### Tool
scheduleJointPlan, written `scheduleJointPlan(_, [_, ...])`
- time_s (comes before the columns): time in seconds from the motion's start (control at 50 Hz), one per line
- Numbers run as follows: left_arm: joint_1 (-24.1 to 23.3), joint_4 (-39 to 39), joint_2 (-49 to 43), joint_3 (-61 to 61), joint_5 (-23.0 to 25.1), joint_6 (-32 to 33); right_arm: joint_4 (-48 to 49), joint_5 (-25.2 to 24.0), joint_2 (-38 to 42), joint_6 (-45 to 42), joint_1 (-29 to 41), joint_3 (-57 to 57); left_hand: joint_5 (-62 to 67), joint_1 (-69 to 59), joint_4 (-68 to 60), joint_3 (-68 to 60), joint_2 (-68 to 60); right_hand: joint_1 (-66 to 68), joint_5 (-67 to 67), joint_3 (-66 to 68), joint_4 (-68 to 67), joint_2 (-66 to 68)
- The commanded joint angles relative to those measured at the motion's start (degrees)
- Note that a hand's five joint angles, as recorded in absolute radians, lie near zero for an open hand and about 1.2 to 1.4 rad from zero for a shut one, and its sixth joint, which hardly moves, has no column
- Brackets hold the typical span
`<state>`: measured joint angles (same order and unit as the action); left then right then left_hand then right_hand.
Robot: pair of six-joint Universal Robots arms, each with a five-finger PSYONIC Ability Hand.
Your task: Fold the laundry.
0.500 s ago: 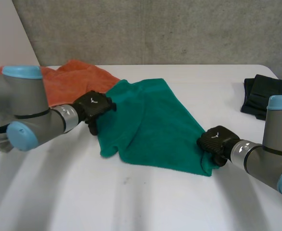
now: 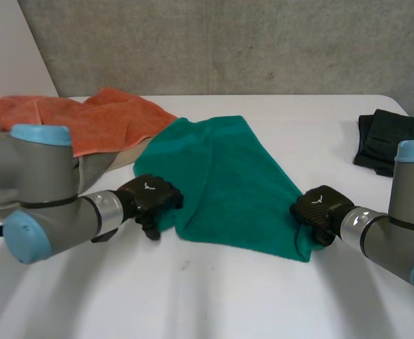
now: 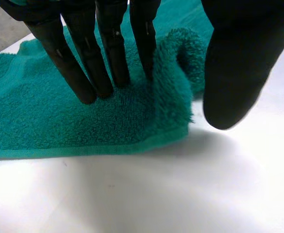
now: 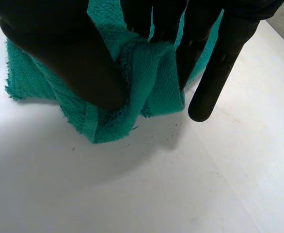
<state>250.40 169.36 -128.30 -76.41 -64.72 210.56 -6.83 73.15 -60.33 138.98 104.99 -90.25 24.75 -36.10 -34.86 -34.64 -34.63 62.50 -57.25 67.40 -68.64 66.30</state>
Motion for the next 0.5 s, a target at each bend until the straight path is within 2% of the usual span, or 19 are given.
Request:
scheduleJointPlan(0.02, [-2.11, 2.64, -2.92, 1.79, -5.76, -0.23, -0.03, -0.03, -0.93, 0.33, -0.13, -0.80, 32.44, -31.10, -32.33, -32.55, -32.57, 17.50, -12.75, 12.60, -11.36, 13.70])
scheduleJointPlan(0.06, [-2.64, 3.61, -3.01, 2.06, -7.16, -0.41, -0.03, 0.06, -1.19, 0.68, 0.04, -1.15, 45.18, -43.83, -45.06, -45.28, -45.30, 17.50, -12.75, 12.60, -11.36, 13.70])
scheduleJointPlan(0.18, [-3.87, 4.40, 2.16, -0.66, -9.54, -1.46, -1.61, 0.59, -4.08, 2.08, -0.22, -2.47, 45.25, -43.90, -45.14, -45.36, -45.37, 17.50, -12.75, 12.60, -11.36, 13.70])
scheduleJointPlan(0.3, [-6.24, 4.58, 19.18, -10.39, -12.35, -5.24, -3.11, 2.35, -11.54, 5.33, -4.78, -0.82, 45.25, -43.90, -45.14, -45.36, -45.37, 17.50, -12.75, 12.60, -11.36, 13.70])
scheduleJointPlan(0.36, [-7.47, 5.10, 25.09, -14.19, -12.79, -5.94, -1.88, 2.17, -12.70, 7.61, -6.37, 1.47, 45.25, -43.90, -45.14, -45.36, -45.37, 17.50, -12.75, 12.60, -11.36, 13.70])
scheduleJointPlan(0.4, [-9.93, 6.94, 27.83, -17.01, -12.97, -6.39, 1.80, 1.99, -10.96, 9.90, -6.90, 5.25, 45.25, -43.90, -45.14, -45.36, -45.37, 17.50, -12.75, 12.60, -11.36, 13.70])
scheduleJointPlan(0.5, [-15.82, 12.66, 25.82, -18.77, -15.16, -6.30, 9.54, 2.08, -2.88, 13.42, -5.59, 13.33, 45.25, -43.90, -45.14, -45.36, -45.37, 17.50, -12.75, 12.60, -11.36, 13.70])
